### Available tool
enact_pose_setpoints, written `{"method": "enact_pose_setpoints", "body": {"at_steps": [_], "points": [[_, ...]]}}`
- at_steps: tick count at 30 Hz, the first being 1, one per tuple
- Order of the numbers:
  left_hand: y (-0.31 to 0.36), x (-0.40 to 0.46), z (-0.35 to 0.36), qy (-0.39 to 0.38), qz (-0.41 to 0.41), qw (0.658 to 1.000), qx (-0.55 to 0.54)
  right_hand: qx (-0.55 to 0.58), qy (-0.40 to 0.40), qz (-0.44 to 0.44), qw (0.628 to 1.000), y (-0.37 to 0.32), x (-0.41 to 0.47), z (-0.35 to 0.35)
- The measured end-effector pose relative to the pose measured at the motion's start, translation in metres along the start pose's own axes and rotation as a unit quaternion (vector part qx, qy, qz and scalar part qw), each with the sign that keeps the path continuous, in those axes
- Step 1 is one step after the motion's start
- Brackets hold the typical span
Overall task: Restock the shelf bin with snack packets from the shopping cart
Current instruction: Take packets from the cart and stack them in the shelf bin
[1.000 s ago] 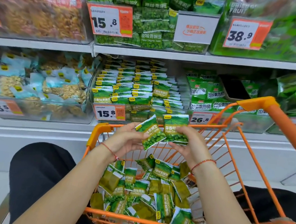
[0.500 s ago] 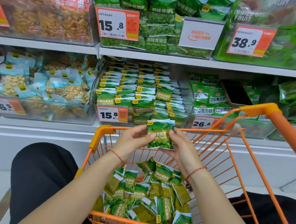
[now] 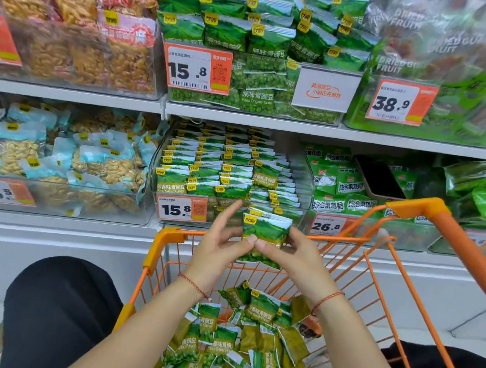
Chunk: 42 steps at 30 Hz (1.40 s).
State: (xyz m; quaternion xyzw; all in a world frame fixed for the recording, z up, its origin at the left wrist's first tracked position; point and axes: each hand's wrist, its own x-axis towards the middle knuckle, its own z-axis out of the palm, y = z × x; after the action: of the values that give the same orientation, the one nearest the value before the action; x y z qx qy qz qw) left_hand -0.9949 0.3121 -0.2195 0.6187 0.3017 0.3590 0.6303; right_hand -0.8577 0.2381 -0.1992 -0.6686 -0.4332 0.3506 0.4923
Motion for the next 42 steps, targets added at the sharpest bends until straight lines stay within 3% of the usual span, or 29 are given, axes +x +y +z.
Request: {"method": "enact_pose_setpoints", "body": {"at_steps": [3,9,17,25,31,35,38,42], "points": [[-0.001,0.012,-0.003,0.067,-0.039,0.991,-0.111,-0.027,0.004,-0.011,1.0,-0.015,0.023,-0.01],[-0.003,0.01,-0.012,0.191,0.048,0.976,-0.096,0.02,0.107,0.011,0.994,-0.026,0.109,-0.033],[-0.017,0.018,-0.013,0.186,0.011,0.98,-0.071,0.001,0.064,0.104,0.993,-0.006,0.172,-0.022],[-0.014,0.021,-0.012,0.177,-0.01,0.981,-0.078,-0.04,0.094,0.126,0.987,0.004,0.197,-0.012],[-0.011,0.018,-0.012,0.171,-0.021,0.981,-0.092,-0.009,0.066,0.132,0.989,-0.006,0.197,-0.004],[-0.013,0.018,-0.016,0.183,-0.029,0.978,-0.098,-0.093,0.105,0.148,0.979,-0.003,0.196,-0.004],[-0.013,0.019,-0.017,0.193,-0.031,0.976,-0.098,-0.199,0.163,0.08,0.963,-0.005,0.186,0.005],[-0.013,0.019,-0.016,0.191,-0.034,0.976,-0.097,-0.345,0.1,0.008,0.933,0.006,0.179,0.011]]}}
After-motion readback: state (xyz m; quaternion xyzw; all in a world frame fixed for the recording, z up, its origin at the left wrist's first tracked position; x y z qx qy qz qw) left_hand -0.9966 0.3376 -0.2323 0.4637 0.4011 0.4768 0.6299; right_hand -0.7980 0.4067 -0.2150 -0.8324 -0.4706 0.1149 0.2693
